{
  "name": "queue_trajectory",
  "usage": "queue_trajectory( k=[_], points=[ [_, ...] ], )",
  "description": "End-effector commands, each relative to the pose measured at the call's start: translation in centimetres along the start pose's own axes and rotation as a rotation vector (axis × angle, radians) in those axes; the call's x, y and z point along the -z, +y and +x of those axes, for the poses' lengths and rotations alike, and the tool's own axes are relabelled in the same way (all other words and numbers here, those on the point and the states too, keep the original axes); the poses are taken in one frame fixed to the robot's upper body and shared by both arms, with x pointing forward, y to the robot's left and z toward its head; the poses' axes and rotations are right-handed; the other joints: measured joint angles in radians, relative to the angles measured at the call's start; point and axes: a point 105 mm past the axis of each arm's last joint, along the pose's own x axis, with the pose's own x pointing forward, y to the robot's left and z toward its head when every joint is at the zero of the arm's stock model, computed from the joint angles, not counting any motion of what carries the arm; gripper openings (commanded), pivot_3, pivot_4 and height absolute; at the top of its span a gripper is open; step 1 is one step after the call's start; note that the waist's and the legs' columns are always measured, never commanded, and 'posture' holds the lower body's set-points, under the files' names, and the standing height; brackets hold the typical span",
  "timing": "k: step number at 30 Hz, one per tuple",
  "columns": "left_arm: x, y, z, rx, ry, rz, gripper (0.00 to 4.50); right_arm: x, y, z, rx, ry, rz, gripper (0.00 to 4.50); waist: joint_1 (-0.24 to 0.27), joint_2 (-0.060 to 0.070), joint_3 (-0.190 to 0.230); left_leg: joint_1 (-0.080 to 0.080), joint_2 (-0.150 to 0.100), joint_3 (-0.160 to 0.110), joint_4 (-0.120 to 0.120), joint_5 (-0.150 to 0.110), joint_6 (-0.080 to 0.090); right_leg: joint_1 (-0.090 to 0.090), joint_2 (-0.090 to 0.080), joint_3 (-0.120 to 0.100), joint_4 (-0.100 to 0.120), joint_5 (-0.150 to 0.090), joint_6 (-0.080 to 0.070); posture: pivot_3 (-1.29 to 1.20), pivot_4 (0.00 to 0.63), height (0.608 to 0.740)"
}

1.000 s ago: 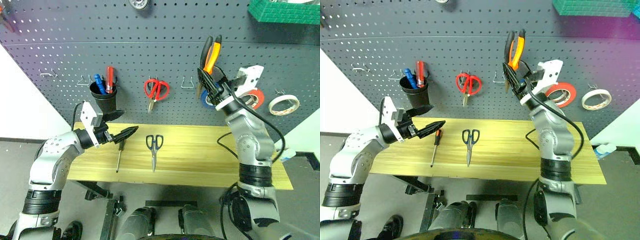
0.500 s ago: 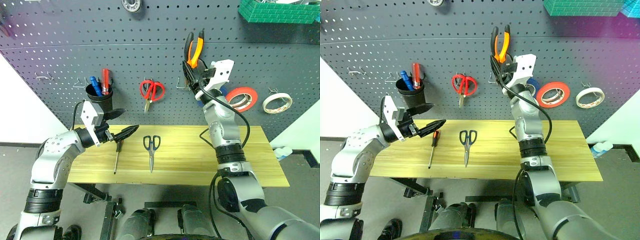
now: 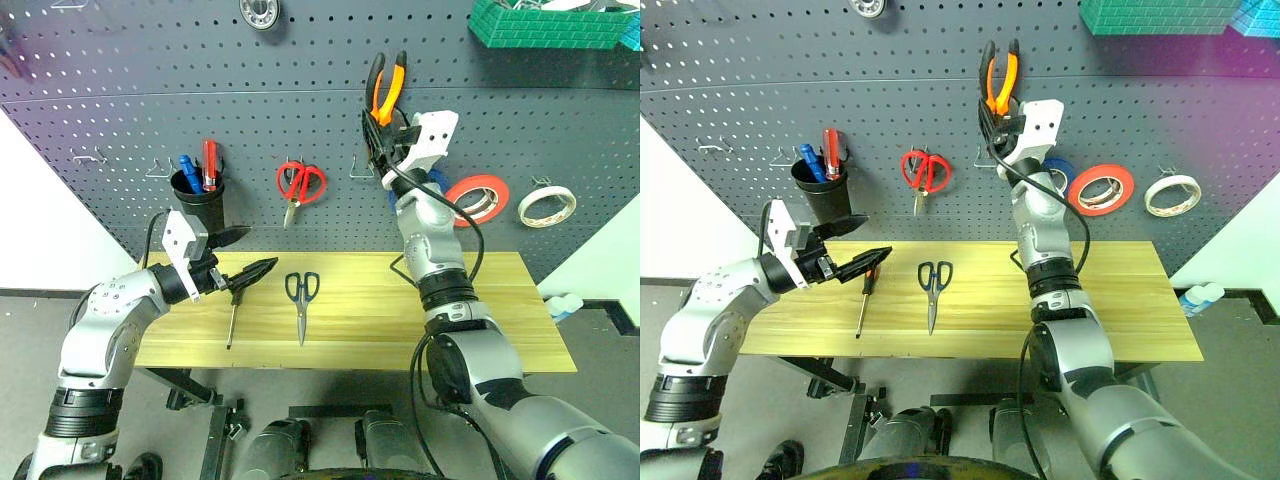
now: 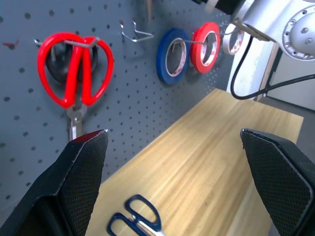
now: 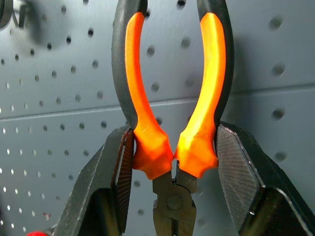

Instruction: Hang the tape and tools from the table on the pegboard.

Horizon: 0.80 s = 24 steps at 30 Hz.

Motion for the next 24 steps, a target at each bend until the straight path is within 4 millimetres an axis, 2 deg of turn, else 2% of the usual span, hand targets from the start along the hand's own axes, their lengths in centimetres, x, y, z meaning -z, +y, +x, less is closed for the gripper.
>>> queue_trajectory(
  k=[1, 24],
  points=[
    [-1.3, -0.2, -0.3, 0.002, -0.029, 0.033, 4.50, -2.5, 1.1, 1.4, -0.023, -0.096, -0.018, 2.09, 0.001, 0.000, 0.000, 0.000, 0.000, 0.000, 0.000, 0.000, 0.000, 0.000, 0.000, 0.000, 0.000, 0.000, 0.000, -0.01, 0.003, 0.740],
    [-0.6, -1.4, -1.3, -0.005, -0.004, -0.005, 4.50, -0.6, 0.6, 1.7, 0.031, -0.043, -0.116, 2.09, 0.005, 0.001, 0.000, 0.001, 0.001, 0.000, -0.001, -0.001, 0.001, 0.000, 0.001, 0.000, 0.000, 0.000, -0.002, 0.02, 0.056, 0.740]
  ],
)
